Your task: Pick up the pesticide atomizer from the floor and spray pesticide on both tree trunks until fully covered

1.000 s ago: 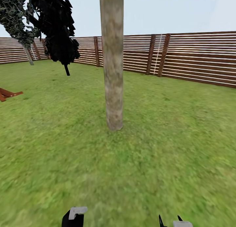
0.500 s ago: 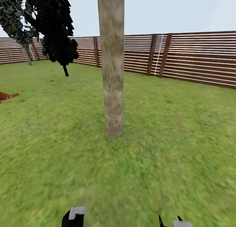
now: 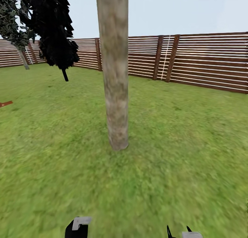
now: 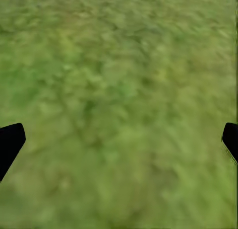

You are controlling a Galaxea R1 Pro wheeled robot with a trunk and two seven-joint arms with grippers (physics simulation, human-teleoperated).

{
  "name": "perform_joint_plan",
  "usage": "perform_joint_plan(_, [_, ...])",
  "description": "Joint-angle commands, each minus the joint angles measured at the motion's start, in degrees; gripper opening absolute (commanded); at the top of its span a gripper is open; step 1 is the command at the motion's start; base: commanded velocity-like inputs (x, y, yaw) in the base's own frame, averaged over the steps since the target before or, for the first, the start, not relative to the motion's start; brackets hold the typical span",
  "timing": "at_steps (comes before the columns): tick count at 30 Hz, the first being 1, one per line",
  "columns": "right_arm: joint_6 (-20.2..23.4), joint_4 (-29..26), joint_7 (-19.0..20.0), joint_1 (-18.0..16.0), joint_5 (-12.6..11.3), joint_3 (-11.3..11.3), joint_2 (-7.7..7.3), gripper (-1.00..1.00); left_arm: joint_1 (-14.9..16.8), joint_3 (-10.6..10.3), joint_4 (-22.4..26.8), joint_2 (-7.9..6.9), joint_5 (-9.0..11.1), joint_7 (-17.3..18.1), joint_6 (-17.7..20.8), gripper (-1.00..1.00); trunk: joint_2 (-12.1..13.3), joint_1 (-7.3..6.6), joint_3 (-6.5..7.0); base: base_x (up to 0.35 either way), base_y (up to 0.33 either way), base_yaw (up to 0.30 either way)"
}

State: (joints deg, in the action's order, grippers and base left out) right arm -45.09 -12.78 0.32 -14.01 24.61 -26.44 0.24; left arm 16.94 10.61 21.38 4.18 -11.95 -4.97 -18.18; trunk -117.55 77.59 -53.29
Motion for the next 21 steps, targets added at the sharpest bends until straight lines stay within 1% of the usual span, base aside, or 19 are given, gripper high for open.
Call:
perform_joint_plan(1, [-0.2,0.0,0.0,-0.1,0.5,-0.5,0.03,1.0,0.0,0.3,0.0,0.04,-0.6,-0.2,-0.2,-1.0,0.0,0.03,-0.05,0.342,0.0,-0.237])
perform_joint_plan(5, [-0.2,0.0,0.0,-0.1,0.5,-0.5,0.03,1.0,0.0,0.3,0.0,0.04,-0.6,-0.2,-0.2,-1.0,0.0,0.03,-0.05,0.342,0.0,-0.09])
perform_joint_plan(17, [-0.2,0.0,-0.2,-0.1,0.5,-0.5,-0.02,1.0,0.0,0.4,0.2,-0.08,-0.5,-0.2,-0.2,-1.0,0.0,0.03,-0.05,0.342,0.0,-0.003])
perform_joint_plan(21, [-0.3,-0.1,-0.3,-0.1,0.4,-0.6,-0.38,1.0,0.0,0.4,0.2,0.0,-0.5,-0.2,-0.1,-1.0,0.0,0.03,-0.05,0.342,0.0,0.0])
